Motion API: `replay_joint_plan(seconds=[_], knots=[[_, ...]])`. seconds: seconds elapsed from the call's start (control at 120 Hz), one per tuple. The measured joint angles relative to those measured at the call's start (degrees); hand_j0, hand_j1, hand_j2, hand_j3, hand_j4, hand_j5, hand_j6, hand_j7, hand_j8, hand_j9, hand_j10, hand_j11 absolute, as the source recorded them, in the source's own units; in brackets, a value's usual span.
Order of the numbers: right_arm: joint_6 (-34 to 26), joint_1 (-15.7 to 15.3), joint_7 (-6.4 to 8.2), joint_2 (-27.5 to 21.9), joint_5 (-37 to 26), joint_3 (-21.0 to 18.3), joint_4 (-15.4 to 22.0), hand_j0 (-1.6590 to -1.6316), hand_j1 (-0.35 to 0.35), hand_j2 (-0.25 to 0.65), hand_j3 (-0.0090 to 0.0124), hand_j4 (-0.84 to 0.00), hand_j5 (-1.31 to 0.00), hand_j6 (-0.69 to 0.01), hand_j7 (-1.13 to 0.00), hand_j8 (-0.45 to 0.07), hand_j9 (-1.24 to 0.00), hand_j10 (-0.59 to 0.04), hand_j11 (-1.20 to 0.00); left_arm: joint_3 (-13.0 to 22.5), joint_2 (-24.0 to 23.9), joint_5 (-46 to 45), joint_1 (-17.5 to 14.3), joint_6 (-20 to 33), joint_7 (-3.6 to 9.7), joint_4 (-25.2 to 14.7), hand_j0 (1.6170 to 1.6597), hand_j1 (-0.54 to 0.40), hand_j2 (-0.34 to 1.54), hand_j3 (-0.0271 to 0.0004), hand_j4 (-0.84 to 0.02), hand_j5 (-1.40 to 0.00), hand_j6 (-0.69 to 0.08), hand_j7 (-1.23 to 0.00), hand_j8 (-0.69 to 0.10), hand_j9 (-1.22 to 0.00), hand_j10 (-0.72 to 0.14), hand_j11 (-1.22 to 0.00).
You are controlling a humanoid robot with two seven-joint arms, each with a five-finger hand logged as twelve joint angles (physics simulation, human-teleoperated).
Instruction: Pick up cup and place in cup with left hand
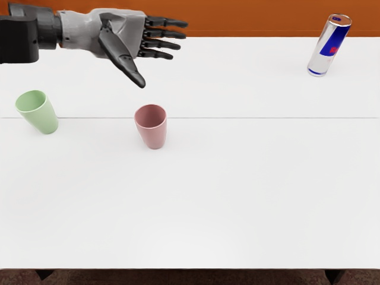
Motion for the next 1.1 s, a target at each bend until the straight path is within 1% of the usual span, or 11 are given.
replay_joint_plan(seconds=[0.133, 0.242, 0.367, 0.425, 0.475, 0.533, 0.625, 0.783, 0.917, 0.958, 1.1], knots=[[-1.04, -0.12, 0.01, 0.00, 0.10, 0.03, -0.01, -1.6574, -0.349, 0.000, 0.0000, 0.000, 0.00, -0.001, 0.00, 0.000, 0.00, 0.000, 0.00, -0.02, -0.50, 1.98, 0.11, 0.34, 0.20, -0.11, 1.6574, 0.328, 0.00, 0.0000, -0.019, -0.02, -0.019, -0.02, -0.019, -0.02, -0.019, -0.02], [-1.29, -0.11, 0.01, 0.00, 0.17, 0.03, 0.01, -1.6577, -0.349, 0.000, 0.0000, 0.000, 0.00, -0.001, 0.00, 0.000, 0.00, 0.000, 0.00, 0.08, -1.30, 11.78, 0.08, 6.11, 0.43, -0.05, 1.6577, 0.325, 0.00, 0.0000, -0.021, -0.03, -0.021, -0.03, -0.021, -0.03, -0.021, -0.03], [-1.39, -0.11, 0.01, 0.00, 0.19, 0.04, 0.02, -1.6578, -0.349, 0.000, 0.0000, 0.000, 0.00, -0.001, 0.00, 0.000, 0.00, 0.000, 0.00, 0.17, -2.63, 22.71, -0.15, 12.46, 4.47, 0.83, 1.6578, 0.323, 0.00, 0.0000, -0.023, -0.03, -0.024, -0.03, -0.023, -0.03, -0.023, -0.03], [-1.41, -0.11, 0.01, 0.00, 0.20, 0.04, 0.02, -1.6579, -0.349, 0.000, 0.0000, 0.000, 0.00, -0.001, 0.00, 0.000, 0.00, 0.000, 0.00, 0.29, -5.81, 27.24, -0.12, 14.59, 6.52, 1.24, 1.6579, 0.322, 0.00, 0.0000, -0.024, -0.03, -0.024, -0.03, -0.024, -0.03, -0.024, -0.03], [-1.41, -0.11, 0.01, 0.00, 0.20, 0.04, 0.02, -1.6579, -0.349, 0.000, 0.0000, 0.000, 0.00, -0.001, 0.00, 0.000, 0.00, 0.000, 0.00, 1.34, -8.78, 30.33, -0.85, 17.17, 7.59, 1.44, 1.6579, 0.323, 0.00, 0.0000, -0.024, -0.03, -0.024, -0.03, -0.024, -0.03, -0.023, -0.03], [-1.42, -0.11, 0.01, 0.00, 0.20, 0.04, 0.02, -1.6580, -0.349, 0.000, 0.0000, 0.000, 0.00, -0.001, 0.00, 0.000, 0.00, 0.000, 0.00, 3.40, -10.38, 32.80, -1.11, 20.55, 8.19, 1.48, 1.6580, 0.324, 0.00, 0.0000, -0.023, -0.03, -0.023, -0.03, -0.023, -0.03, -0.022, -0.03], [-1.42, -0.11, 0.01, 0.00, 0.20, 0.04, 0.02, -1.6580, -0.349, 0.000, 0.0000, 0.000, 0.00, -0.001, 0.00, -0.001, 0.00, 0.000, 0.00, 7.48, -13.90, 34.76, -1.42, 27.28, 8.57, 1.29, 1.6580, 0.324, 0.00, 0.0000, -0.023, -0.03, -0.023, -0.03, -0.023, -0.03, -0.022, -0.03], [-1.43, -0.11, 0.01, 0.00, 0.21, 0.04, 0.02, -1.6580, -0.349, 0.000, 0.0000, 0.000, 0.00, -0.001, 0.00, -0.001, 0.00, 0.000, 0.00, 13.24, -14.09, 35.69, -1.64, 33.70, 8.75, -1.06, 1.6580, 0.314, 0.01, 0.0000, -0.032, -0.04, -0.033, -0.04, -0.032, -0.04, -0.032, -0.04], [-1.43, -0.11, 0.01, 0.00, 0.21, 0.04, 0.02, -1.6580, -0.349, 0.000, 0.0000, 0.000, 0.00, -0.001, 0.00, 0.000, 0.00, 0.000, 0.00, 15.90, -13.71, 35.78, -1.57, 36.32, 8.72, -3.76, 1.6580, 0.306, 0.01, 0.0000, -0.038, -0.05, -0.039, -0.05, -0.039, -0.05, -0.038, -0.05], [-1.43, -0.11, 0.01, 0.00, 0.21, 0.04, 0.02, -1.6581, -0.349, 0.000, 0.0000, 0.000, 0.00, -0.001, 0.00, 0.000, 0.00, 0.000, 0.00, 16.63, -13.77, 35.80, -1.51, 36.99, 8.28, -4.36, 1.6580, 0.298, 0.01, 0.0000, -0.044, -0.06, -0.045, -0.06, -0.045, -0.06, -0.044, -0.06], [-1.43, -0.11, 0.01, 0.00, 0.21, 0.04, 0.02, -1.6581, -0.349, 0.000, 0.0000, 0.000, 0.00, -0.001, 0.00, 0.000, 0.00, 0.000, 0.00, 18.32, -13.62, 35.81, -1.18, 38.77, 7.32, -6.45, 1.6581, 0.212, 0.02, 0.0000, -0.117, -0.15, -0.117, -0.15, -0.117, -0.15, -0.117, -0.15]])
